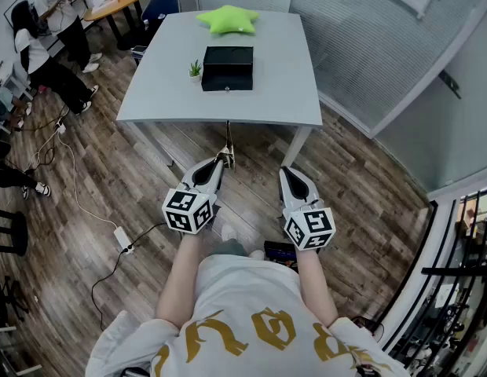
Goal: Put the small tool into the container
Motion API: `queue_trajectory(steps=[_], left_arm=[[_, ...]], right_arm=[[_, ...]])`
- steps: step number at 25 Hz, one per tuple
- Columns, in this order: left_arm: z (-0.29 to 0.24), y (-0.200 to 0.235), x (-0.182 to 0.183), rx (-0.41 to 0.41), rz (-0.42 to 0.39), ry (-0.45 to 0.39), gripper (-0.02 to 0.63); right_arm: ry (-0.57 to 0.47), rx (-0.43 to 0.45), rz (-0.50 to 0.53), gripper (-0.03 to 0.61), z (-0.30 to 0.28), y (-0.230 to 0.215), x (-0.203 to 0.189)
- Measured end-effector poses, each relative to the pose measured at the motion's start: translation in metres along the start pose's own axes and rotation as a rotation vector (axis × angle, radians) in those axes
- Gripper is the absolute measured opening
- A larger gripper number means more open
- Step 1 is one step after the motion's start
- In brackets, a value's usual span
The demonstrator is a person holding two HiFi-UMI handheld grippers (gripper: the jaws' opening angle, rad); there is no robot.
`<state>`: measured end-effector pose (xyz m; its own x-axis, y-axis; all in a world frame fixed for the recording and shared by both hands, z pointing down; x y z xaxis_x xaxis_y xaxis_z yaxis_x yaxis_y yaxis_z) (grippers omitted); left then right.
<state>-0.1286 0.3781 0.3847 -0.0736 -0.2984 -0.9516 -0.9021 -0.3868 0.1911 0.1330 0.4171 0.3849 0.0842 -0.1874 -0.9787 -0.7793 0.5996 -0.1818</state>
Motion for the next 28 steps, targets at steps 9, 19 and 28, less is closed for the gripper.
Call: queue_trajectory(steps=[9,19,28], left_arm=[[-0.010,0.006,-0.003,0.014,0.018,0.007,0.006],[-0.029,0.001,-0.006,0.011,0.001,0.032,0.006],[-0.084,0.031,-0.003,0.024,-0.024,0.065,0.006]], right_arm=[[0.022,-0.007,0.021,0.023,0.001,-0.006,-0.003],[0.034,-0.043,-0.024,0.023,0.000,-0.032,-0.010],[0.066,-0.020,-0.037,0.023,-0.056,-0.071,-0.016]])
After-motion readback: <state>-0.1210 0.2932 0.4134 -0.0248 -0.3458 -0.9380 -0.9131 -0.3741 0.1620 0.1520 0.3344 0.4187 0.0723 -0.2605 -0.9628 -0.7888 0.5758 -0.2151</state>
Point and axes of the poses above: the fingertips, and each gripper's own axes: z backward along the fingers, y to its left, x out of its top, the point moved 10 cm from there along z, backward along the fingers, and after that the axes turned 10 degrees about x, right-handed, at the moved point
